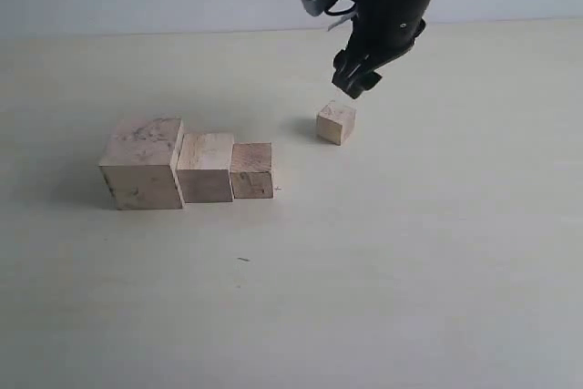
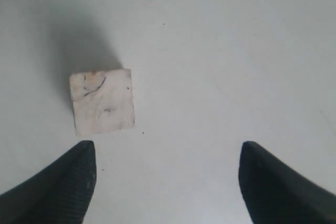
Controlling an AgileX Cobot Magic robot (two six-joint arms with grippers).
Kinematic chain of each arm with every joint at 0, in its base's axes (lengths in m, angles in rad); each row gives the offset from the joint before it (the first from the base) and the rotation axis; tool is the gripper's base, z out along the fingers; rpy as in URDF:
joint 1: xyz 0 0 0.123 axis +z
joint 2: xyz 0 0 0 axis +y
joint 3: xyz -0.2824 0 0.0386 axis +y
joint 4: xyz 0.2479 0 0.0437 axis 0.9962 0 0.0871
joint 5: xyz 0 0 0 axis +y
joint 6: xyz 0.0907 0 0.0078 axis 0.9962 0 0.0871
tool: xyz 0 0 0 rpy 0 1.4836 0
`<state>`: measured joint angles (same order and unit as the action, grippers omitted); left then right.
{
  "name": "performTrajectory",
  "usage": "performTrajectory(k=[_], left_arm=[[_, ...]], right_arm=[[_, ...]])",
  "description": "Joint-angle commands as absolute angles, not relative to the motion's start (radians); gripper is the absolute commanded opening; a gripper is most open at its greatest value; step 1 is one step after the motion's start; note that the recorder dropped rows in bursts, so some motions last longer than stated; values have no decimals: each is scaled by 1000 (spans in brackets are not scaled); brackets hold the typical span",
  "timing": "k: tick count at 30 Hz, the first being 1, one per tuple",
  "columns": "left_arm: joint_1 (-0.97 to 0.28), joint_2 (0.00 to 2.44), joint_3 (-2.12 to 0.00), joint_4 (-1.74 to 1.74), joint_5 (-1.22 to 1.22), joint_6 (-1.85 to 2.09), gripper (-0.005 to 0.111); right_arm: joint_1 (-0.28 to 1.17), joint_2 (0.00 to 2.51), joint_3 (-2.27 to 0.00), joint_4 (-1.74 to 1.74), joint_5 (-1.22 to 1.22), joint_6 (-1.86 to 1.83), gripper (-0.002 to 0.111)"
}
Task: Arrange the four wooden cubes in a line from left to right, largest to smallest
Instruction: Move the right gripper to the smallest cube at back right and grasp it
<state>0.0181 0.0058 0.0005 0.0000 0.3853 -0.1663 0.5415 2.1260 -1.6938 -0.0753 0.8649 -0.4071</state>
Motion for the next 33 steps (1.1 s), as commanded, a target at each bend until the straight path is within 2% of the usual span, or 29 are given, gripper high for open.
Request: performTrajectory(k=[1, 29, 31, 33], left_arm=[[13, 0, 0, -7, 372, -162, 0], [13, 0, 0, -7, 372, -162, 0], [13, 0, 0, -7, 372, -162, 0], [13, 0, 0, -7, 372, -162, 0]], right_arm=[[517, 2126, -1697, 120, 831, -400, 71], [517, 2281, -1697, 160, 835, -532, 65], [517, 2281, -1697, 158, 838, -532, 60], [517, 2281, -1697, 158, 840, -532, 48]])
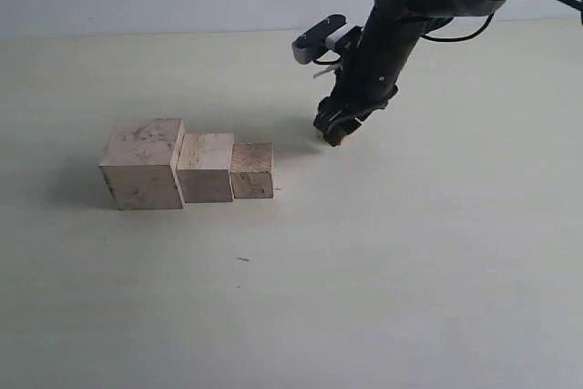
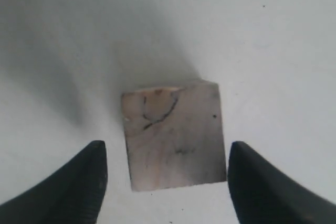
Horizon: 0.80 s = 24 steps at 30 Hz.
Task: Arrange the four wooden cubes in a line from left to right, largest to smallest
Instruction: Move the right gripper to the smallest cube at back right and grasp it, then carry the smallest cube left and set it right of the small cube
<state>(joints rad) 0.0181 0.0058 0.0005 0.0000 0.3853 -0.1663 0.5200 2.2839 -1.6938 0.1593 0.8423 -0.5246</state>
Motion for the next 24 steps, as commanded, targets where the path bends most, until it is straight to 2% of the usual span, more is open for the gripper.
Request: performTrajectory(k=[1, 6, 9, 18, 24], left_arm=[[13, 0, 0, -7, 372, -162, 0], [13, 0, 0, -7, 372, -162, 0], [13, 0, 0, -7, 372, -162, 0], [13, 0, 0, -7, 372, -162, 0], [13, 0, 0, -7, 372, -162, 0]], right_arm=[[517, 2281, -1697, 158, 843, -532, 40], [517, 2279, -1697, 158, 893, -533, 0], [517, 2279, -1697, 158, 948, -580, 0], [517, 2272, -1697, 372, 1221, -1069, 0], [517, 2271, -1697, 418, 1203, -1159, 0]])
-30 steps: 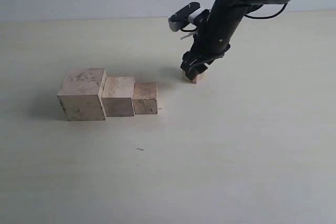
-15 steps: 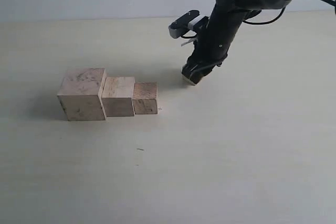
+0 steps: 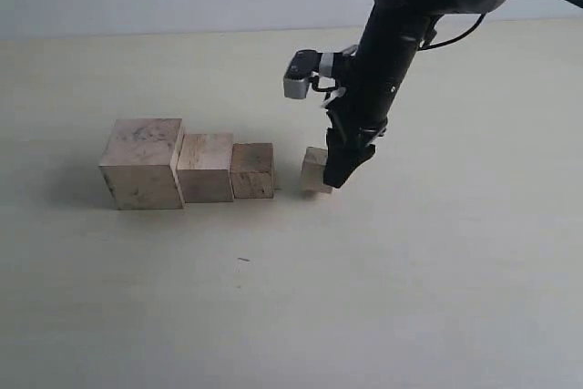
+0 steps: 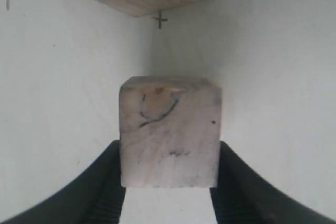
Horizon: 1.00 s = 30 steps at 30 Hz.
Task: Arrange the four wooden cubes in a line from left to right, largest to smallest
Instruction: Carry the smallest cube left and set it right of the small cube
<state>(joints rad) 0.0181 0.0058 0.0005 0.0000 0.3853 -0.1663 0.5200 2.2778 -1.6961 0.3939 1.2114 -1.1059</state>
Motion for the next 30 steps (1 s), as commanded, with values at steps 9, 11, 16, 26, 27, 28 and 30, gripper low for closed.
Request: performTrajectory(k=[9, 11, 16, 26, 27, 28, 30], left_arm=[[13, 0, 0, -7, 372, -162, 0], [13, 0, 0, -7, 372, -162, 0], [13, 0, 0, -7, 372, -160, 0], [13, 0, 0, -7, 372, -160, 0], [13, 0, 0, -7, 372, -160, 0], [13, 0, 0, -7, 372, -160, 0], [13, 0, 0, -7, 372, -160, 0]], right_arm=[[517, 2271, -1697, 435, 1145, -1405, 0], [517, 2271, -1697, 440, 1142, -1450, 0], [518, 2271, -1697, 444, 1125, -1429, 0], [591, 2271, -1697, 348, 1040, -1302, 0], [598, 2271, -1697, 315, 1033, -1280, 0], [605, 2271, -1697, 281, 1024, -1258, 0], [609, 2275, -1697, 269, 1024, -1248, 0]])
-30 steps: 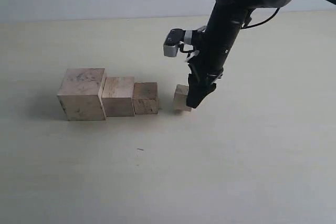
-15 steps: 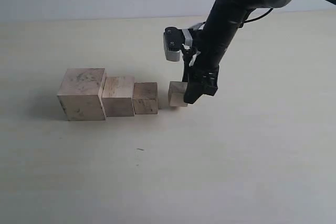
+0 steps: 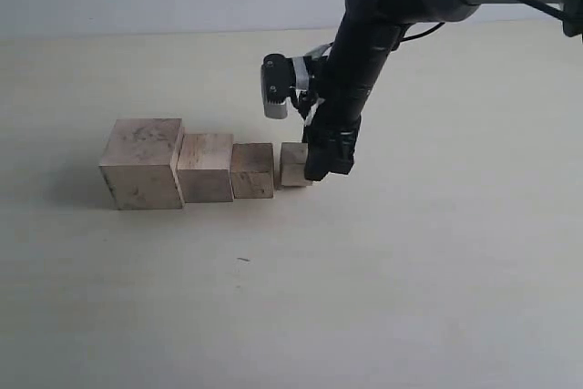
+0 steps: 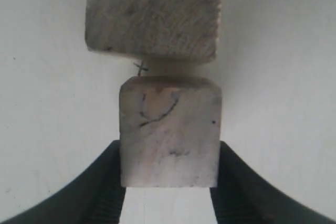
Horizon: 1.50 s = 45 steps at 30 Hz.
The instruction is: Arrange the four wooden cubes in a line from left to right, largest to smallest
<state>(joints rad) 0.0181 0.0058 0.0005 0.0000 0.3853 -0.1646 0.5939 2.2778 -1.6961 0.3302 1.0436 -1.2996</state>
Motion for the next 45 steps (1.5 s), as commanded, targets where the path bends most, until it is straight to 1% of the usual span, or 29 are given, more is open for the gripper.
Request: performTrajectory(k=[1, 29, 31, 33, 36, 39, 41, 43, 45], left_arm=[[13, 0, 0, -7, 372, -160, 0], [13, 0, 0, -7, 372, -160, 0], [13, 0, 0, -7, 372, -160, 0], [13, 0, 0, -7, 372, -160, 0], [13, 0, 0, -7, 372, -160, 0], [13, 0, 0, -7, 372, -160, 0], [13, 0, 0, -7, 372, -160, 0], [13, 0, 0, -7, 372, -160, 0], [13, 0, 0, -7, 372, -160, 0]], right_arm=[[609, 2277, -1697, 273, 1026, -1250, 0], [611, 2321, -1697, 338, 1025, -1282, 1], [611, 2321, -1697, 338, 1029, -1282, 5], [611, 2321, -1697, 338, 1045, -1282, 13], [611, 2321, -1697, 338, 1051, -1282, 28], [611, 2321, -1697, 338, 1051, -1282, 47], [611, 2321, -1697, 338, 1051, -1258, 56], [611, 2317, -1697, 338, 1051, -1246, 61], [611, 2315, -1697, 340, 1051, -1243, 64]])
